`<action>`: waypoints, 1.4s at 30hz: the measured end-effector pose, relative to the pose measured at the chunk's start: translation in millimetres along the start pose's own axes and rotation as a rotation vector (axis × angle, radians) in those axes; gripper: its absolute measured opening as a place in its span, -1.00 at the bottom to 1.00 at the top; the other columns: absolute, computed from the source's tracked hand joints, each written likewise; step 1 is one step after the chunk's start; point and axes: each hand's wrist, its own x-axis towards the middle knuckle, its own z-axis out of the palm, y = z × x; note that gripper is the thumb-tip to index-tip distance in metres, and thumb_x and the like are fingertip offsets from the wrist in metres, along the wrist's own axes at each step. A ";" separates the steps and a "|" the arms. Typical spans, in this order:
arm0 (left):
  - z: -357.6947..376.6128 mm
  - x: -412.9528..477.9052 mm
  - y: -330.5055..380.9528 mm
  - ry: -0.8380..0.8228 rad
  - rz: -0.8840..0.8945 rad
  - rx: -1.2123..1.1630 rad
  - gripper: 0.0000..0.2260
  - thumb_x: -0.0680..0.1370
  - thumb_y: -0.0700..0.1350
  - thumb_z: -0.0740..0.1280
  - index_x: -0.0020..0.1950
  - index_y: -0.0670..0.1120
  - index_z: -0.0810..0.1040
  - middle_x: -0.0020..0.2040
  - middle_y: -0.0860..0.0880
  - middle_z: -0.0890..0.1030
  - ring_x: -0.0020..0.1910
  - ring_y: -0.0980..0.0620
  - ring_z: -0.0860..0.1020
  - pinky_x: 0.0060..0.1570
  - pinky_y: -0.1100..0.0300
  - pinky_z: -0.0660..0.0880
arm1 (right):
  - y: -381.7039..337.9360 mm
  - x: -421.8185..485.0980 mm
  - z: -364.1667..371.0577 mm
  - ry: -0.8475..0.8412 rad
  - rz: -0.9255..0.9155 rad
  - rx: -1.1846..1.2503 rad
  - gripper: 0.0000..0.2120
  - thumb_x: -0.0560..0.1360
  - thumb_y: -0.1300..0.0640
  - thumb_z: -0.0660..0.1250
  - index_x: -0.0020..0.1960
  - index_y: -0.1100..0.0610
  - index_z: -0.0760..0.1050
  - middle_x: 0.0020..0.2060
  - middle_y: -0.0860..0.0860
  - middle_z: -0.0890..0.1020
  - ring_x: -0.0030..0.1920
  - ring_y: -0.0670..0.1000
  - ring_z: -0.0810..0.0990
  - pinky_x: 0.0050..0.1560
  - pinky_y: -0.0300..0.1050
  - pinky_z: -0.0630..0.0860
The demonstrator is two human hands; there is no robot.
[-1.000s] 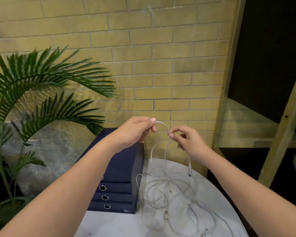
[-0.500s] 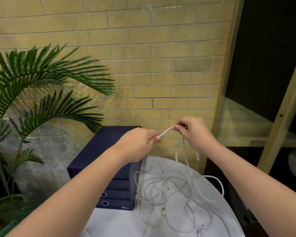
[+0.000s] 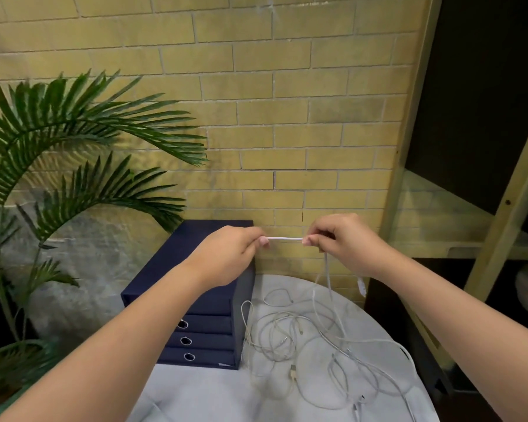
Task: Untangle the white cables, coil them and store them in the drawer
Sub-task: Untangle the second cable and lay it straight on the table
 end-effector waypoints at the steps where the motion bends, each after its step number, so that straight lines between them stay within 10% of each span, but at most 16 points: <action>1: 0.5 0.3 -2.1 0.002 -0.018 -0.014 -0.75 0.66 0.05 0.09 0.02 0.10 0.55 -0.35 0.04 0.51 -0.35 0.05 0.47 -0.32 0.08 0.38 | -2.9 -1.5 0.7 -0.031 -0.029 -0.004 -0.88 0.49 0.05 0.38 -0.23 0.01 0.58 -0.36 0.00 0.57 -0.30 -0.01 0.50 -0.26 -0.14 0.41; 14: -11.7 -12.3 -25.3 -0.125 -0.053 -0.099 -0.76 0.68 -0.08 0.08 0.10 0.10 0.54 -0.22 0.09 0.51 -0.26 0.16 0.44 -0.26 0.31 0.36 | 25.6 -5.6 -7.4 -0.122 0.094 -0.145 -0.89 0.52 0.13 0.34 0.00 0.11 0.61 -0.19 -0.12 0.58 -0.25 -0.26 0.46 -0.26 -0.45 0.34; 25: -0.3 -33.8 -47.3 -0.088 -0.053 -0.255 -0.72 0.65 -0.21 0.17 -0.05 0.11 0.58 -0.26 0.06 0.60 -0.16 0.14 0.57 -0.10 0.37 0.50 | 43.1 -14.3 -9.9 -0.042 0.211 -0.144 -0.84 0.57 0.11 0.27 -0.14 0.10 0.58 -0.35 -0.01 0.59 -0.45 -0.15 0.41 -0.39 -0.39 0.34; 30: 2.6 -38.9 -55.2 -0.133 -0.162 -0.171 -0.77 0.67 -0.10 0.12 -0.06 0.10 0.53 -0.25 0.06 0.62 -0.39 0.22 0.46 -0.35 0.40 0.36 | 36.8 -10.9 -5.8 -0.107 0.206 -0.126 -0.83 0.56 0.07 0.28 -0.07 0.12 0.62 -0.37 -0.06 0.59 -0.40 -0.10 0.46 -0.35 -0.30 0.36; 37: 23.9 -40.2 -12.2 -0.210 -0.157 -0.308 -0.85 0.63 0.09 0.17 0.05 0.08 0.47 -0.16 0.09 0.63 -0.31 0.23 0.54 -0.21 0.24 0.49 | 9.8 5.4 -11.8 -0.210 0.130 -0.155 -0.86 0.57 0.07 0.26 -0.05 0.05 0.60 -0.35 -0.04 0.60 -0.46 -0.27 0.45 -0.40 -0.40 0.35; 42: 43.2 -17.9 25.3 -0.045 -0.124 -0.584 -0.74 0.66 0.03 0.11 -0.13 0.02 0.51 -0.35 0.04 0.43 -0.42 0.16 0.39 -0.33 0.28 0.37 | -14.3 16.7 2.2 -0.323 0.010 -0.311 -0.82 0.57 0.04 0.25 0.00 0.07 0.60 -0.33 0.01 0.58 -0.29 -0.02 0.49 -0.18 -0.12 0.47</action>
